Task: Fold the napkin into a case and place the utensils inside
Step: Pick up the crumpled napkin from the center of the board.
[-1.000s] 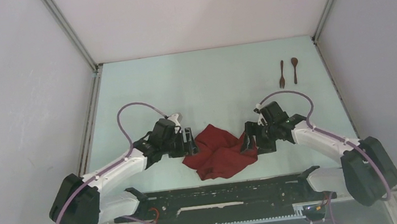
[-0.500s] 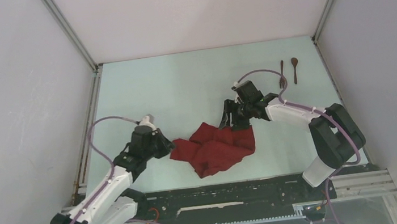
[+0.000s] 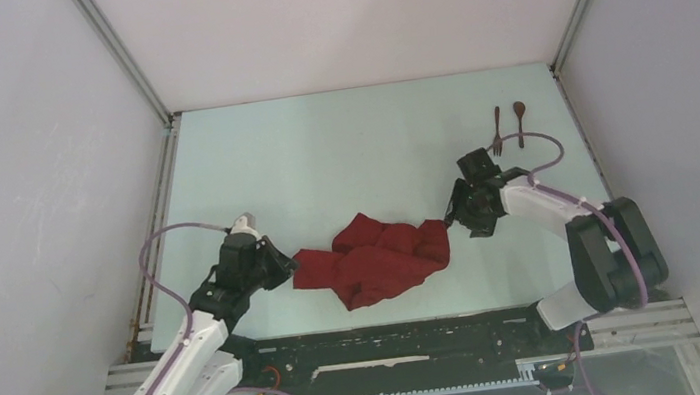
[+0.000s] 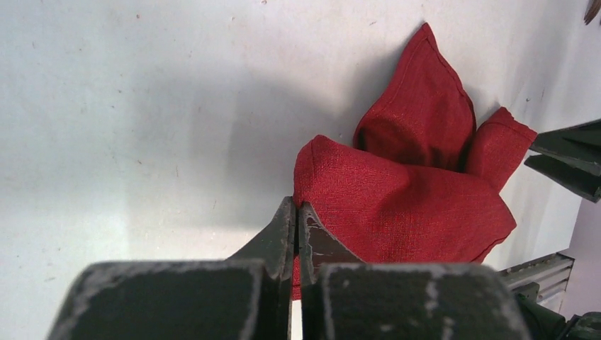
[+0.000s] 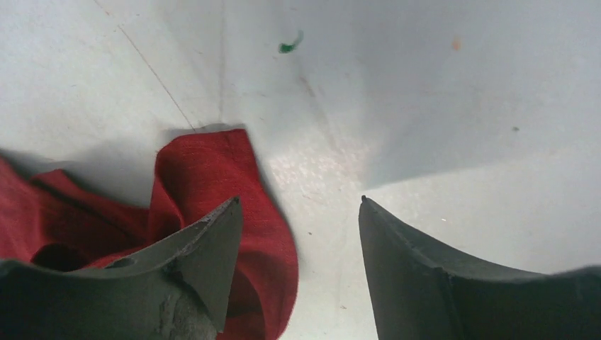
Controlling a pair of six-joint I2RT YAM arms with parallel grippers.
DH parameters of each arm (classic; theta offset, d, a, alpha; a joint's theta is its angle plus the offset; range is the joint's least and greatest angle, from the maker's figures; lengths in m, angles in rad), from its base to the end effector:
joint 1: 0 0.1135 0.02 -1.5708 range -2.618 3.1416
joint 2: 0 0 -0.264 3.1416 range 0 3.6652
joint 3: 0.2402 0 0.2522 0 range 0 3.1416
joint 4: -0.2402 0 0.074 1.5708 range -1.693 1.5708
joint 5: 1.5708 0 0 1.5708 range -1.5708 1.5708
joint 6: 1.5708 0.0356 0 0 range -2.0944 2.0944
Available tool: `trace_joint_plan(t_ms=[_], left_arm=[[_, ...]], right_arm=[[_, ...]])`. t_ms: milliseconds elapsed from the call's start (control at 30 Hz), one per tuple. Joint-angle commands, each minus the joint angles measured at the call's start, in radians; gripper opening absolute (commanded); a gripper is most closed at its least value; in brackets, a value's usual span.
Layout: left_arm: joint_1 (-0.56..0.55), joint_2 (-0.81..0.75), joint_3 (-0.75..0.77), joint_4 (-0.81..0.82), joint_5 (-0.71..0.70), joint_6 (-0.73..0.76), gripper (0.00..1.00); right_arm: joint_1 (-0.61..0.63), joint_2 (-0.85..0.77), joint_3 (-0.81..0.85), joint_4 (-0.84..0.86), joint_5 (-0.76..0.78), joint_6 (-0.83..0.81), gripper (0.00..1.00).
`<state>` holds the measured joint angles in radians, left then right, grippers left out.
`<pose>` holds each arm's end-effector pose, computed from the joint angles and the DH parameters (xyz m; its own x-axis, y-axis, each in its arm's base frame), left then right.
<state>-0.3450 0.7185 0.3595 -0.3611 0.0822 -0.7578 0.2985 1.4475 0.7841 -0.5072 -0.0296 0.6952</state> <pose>0.1439 -0.0548 0.1852 -0.7224 -0.4683 -0.5088 -0.1395 0.8194 -0.5560 0.2484 0.0775 0.1710 -0.8713 0.4018 -0.2817 0.3297 0.9045 0.2705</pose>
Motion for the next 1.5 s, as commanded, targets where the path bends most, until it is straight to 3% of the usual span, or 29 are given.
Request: trace_joint_plan(t_ms=[0,333,433,600,667,800,967,1267,1400,1467], left_arm=[[0.006,-0.034,-0.017,-0.013,0.020,-0.028,0.00],[0.006,-0.058,-0.036,-0.041,0.070,-0.038,0.03],[0.006,-0.047,-0.036,-0.055,0.075,-0.048,0.29],[-0.029,-0.080,-0.051,-0.106,0.016,-0.082,0.76],[-0.103,-0.085,-0.039,-0.155,-0.072,-0.127,0.82],[-0.220,-0.019,-0.059,-0.113,-0.136,-0.191,0.81],[-0.242,0.096,-0.104,0.029,-0.094,-0.185,0.77],[-0.242,0.113,-0.143,0.087,-0.146,-0.222,0.53],[-0.242,0.049,-0.155,0.091,-0.200,-0.211,0.33],[-0.242,0.020,-0.141,0.089,-0.228,-0.197,0.29]], right_arm=[[0.094,0.113,0.132,-0.081,0.188,-0.010,0.67],[0.204,0.267,0.196,-0.068,0.246,-0.119,0.68],[0.206,0.304,0.195,-0.104,0.285,-0.088,0.63],[0.203,0.276,0.190,-0.066,0.306,-0.102,0.31],[0.197,0.273,0.190,-0.048,0.274,-0.108,0.20],[0.197,0.254,0.186,-0.028,0.228,-0.109,0.00],[0.192,0.194,0.157,0.008,0.217,-0.103,0.00],[0.178,0.158,0.153,0.000,0.230,-0.083,0.00],[0.177,0.128,0.128,0.026,0.226,-0.068,0.00],[0.174,0.107,0.116,0.039,0.213,-0.059,0.00]])
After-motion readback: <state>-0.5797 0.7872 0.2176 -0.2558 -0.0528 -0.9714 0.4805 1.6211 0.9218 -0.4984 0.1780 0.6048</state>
